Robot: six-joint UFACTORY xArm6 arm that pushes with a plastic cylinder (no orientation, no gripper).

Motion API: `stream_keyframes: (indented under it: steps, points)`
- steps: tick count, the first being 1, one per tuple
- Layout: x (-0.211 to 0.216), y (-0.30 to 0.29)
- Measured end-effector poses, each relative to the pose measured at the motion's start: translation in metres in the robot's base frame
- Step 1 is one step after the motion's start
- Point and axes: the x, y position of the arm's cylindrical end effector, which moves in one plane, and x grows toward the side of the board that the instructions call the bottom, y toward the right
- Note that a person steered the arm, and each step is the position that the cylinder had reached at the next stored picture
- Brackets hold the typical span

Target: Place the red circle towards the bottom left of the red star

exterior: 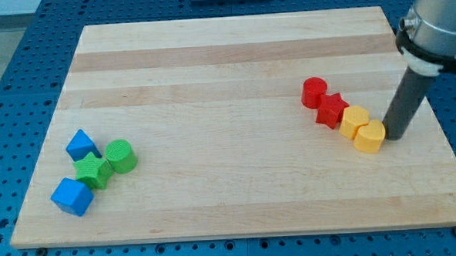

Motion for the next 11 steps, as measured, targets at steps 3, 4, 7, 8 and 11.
stream_keyframes:
  steps: [3, 4, 7, 8, 11]
  points:
    - [-0.034, -0.004]
    - [0.005, -0.018]
    - [-0.145, 0.039]
    - [-0.170, -0.010]
    - [-0.080, -0.102]
